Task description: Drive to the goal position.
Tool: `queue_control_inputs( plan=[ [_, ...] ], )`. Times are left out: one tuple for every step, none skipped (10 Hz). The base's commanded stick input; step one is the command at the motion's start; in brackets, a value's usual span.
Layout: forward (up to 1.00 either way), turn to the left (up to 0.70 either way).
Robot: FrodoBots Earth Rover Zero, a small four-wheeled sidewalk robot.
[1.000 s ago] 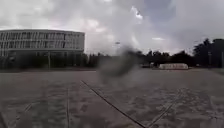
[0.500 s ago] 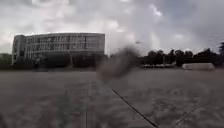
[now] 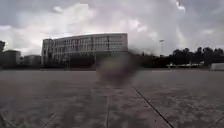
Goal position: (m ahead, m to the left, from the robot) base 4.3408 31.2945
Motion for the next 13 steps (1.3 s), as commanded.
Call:
queue_control_inputs(
  plan=[
    [0.0, 0.63],
    [0.0, 0.62],
    [0.0, 0.61],
    [0.0, 0.6],
    [0.0, 0.59],
    [0.0, 0.58],
    [0.0, 0.57],
    [0.0, 0.57],
    [0.0, 0.55],
    [0.0, 0.52],
    [0.0, 0.44],
    [0.0, 0.31],
    [0.0, 0.08]
  ],
)
